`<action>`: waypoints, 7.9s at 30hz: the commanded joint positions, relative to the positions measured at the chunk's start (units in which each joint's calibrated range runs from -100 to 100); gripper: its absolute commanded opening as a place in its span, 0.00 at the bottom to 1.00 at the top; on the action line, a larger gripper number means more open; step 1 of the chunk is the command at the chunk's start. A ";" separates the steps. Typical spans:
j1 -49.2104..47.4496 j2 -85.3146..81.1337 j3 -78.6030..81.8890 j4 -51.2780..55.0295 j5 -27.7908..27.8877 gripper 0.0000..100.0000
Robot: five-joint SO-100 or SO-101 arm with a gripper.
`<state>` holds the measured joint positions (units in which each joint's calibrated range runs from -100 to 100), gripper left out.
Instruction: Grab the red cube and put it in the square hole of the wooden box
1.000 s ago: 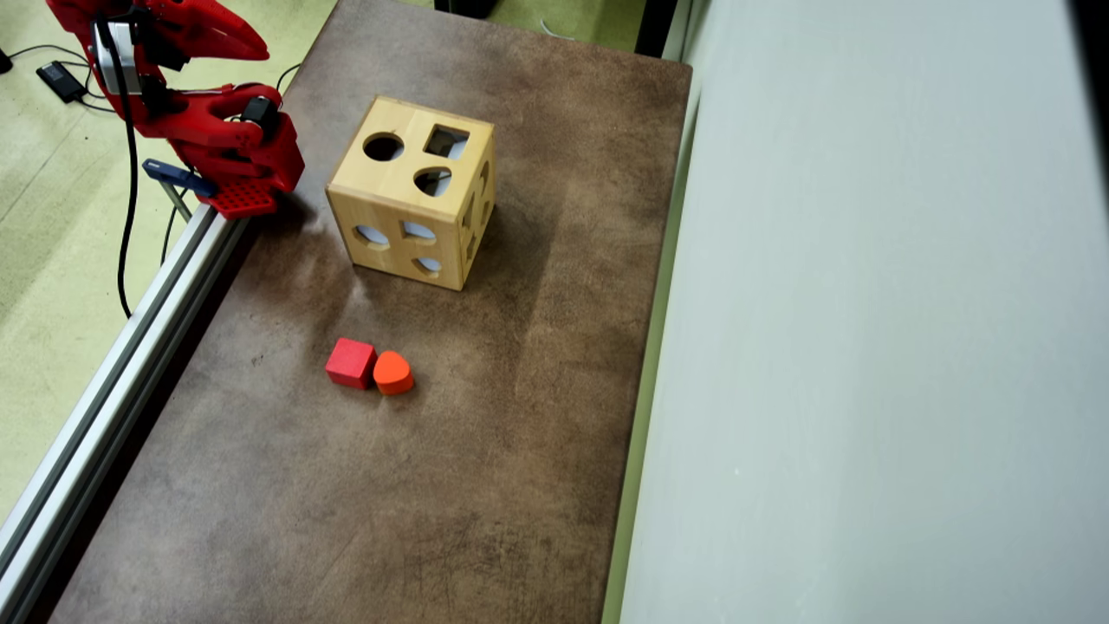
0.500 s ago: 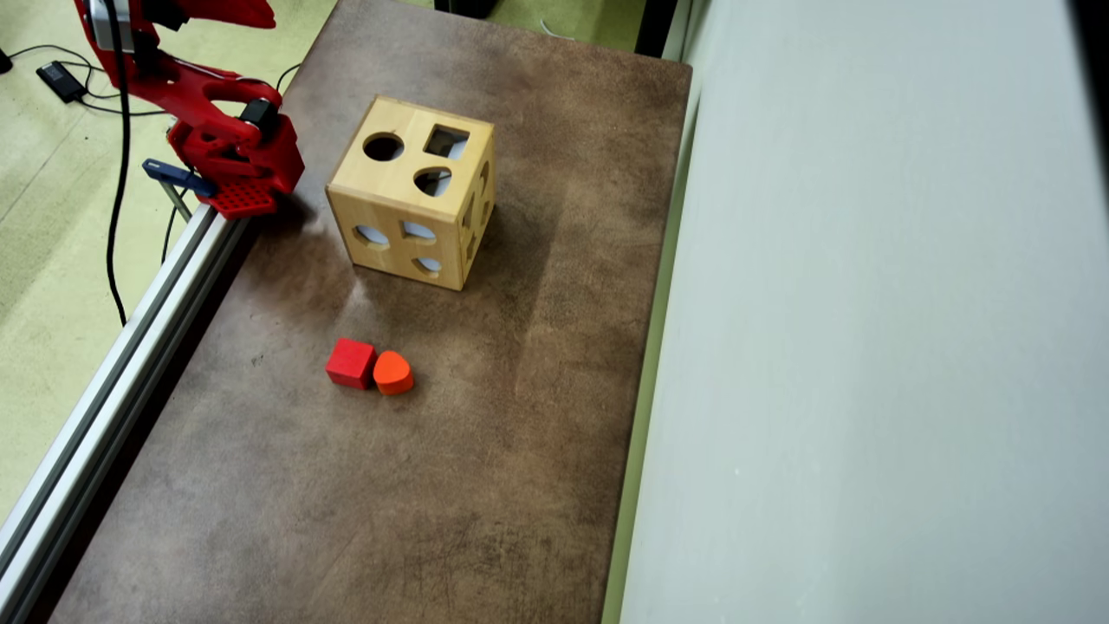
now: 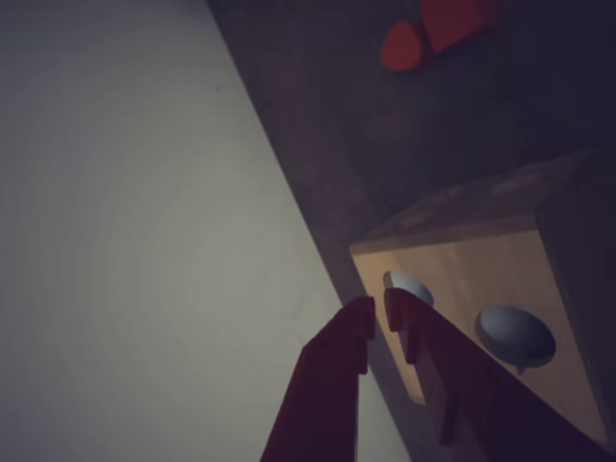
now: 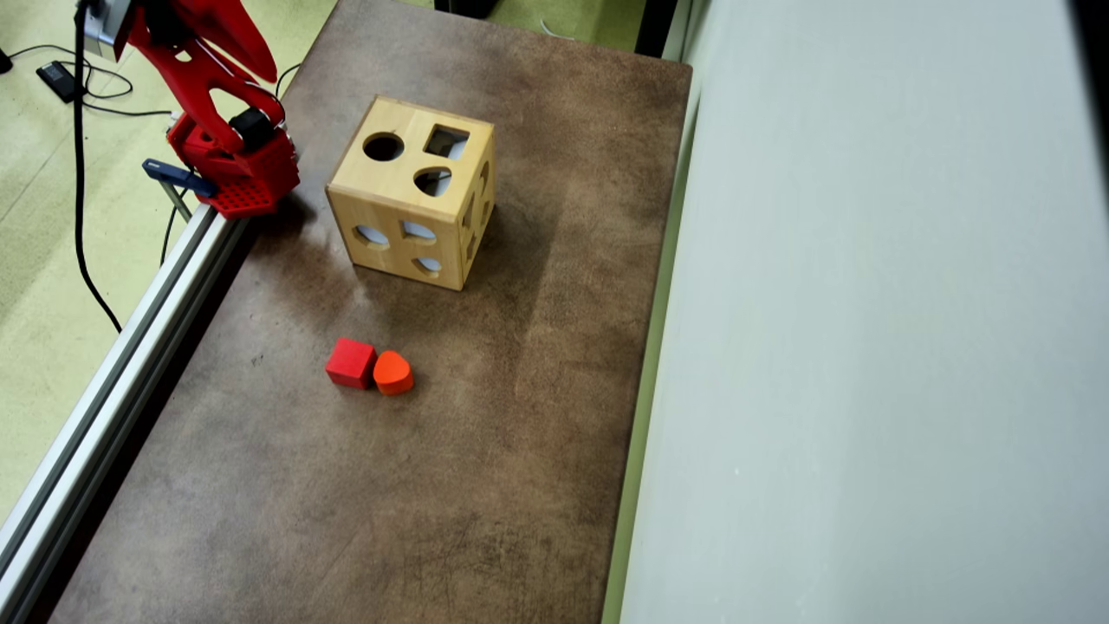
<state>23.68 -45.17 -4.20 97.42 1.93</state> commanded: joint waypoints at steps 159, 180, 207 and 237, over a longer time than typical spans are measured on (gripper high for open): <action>12.43 70.60 -1.53 -30.87 -24.37 0.19; 11.91 69.76 -1.44 -30.87 -23.83 0.22; 8.34 70.52 4.02 -29.91 -24.27 0.34; 9.08 70.94 6.17 -31.92 -24.37 0.33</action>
<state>32.38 26.02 2.12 66.67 -22.25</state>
